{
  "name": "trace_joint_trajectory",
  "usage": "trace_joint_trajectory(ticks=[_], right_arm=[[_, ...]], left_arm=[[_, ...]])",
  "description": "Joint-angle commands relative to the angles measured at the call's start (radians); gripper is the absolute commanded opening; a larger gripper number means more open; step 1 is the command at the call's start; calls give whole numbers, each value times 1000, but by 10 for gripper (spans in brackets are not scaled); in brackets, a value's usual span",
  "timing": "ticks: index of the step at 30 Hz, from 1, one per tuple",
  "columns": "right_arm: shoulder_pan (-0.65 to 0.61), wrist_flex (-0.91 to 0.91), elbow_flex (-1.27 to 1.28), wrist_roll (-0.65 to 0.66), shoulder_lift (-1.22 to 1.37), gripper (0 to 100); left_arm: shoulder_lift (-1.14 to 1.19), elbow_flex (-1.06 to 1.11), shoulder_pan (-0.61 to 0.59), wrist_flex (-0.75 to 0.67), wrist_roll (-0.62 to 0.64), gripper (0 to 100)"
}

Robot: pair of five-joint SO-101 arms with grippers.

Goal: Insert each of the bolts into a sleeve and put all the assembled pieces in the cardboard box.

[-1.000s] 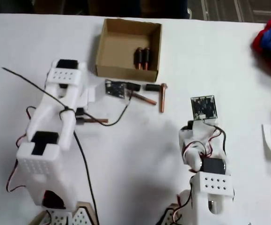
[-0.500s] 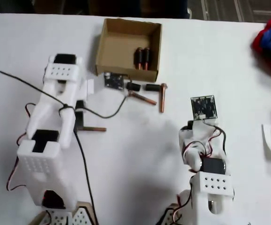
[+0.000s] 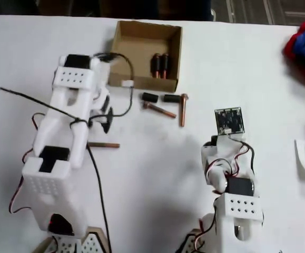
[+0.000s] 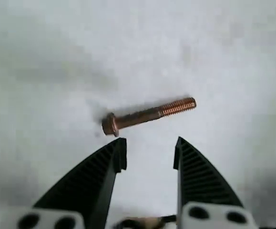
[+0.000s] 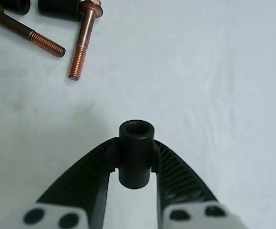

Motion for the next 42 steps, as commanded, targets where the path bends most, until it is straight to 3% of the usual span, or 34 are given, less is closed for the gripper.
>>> trace_joint_trajectory(ticks=[1,4,7,10,20,26,29,30,34,39,42], right_arm=[[-8,-19,-8,-5,-25,21],[-8,-19,-8,-5,-25,21],[-8,-19,-8,-5,-25,21],[-8,-19,-8,-5,-25,21],[-8,-19,-8,-5,-25,21],[-8,-19,-8,-5,-25,21],[-8,-19,-8,-5,-25,21],[-8,-19,-8,-5,-25,21],[-8,-19,-8,-5,-25,21],[-8,-19,-8,-5,-25,21],[-5,-19,-8,-5,-25,21]], left_arm=[[-12,97,-14,-72,534,180],[-14,196,0,-175,629,180],[-15,248,3,-189,798,180],[-14,255,0,-192,879,180],[126,272,-3,-212,904,180],[281,136,-3,-169,905,171],[322,22,9,-87,896,70],[336,-24,14,-64,867,19],[353,-217,31,14,601,33],[354,-346,-11,15,123,24],[362,-349,-12,15,-54,26]])
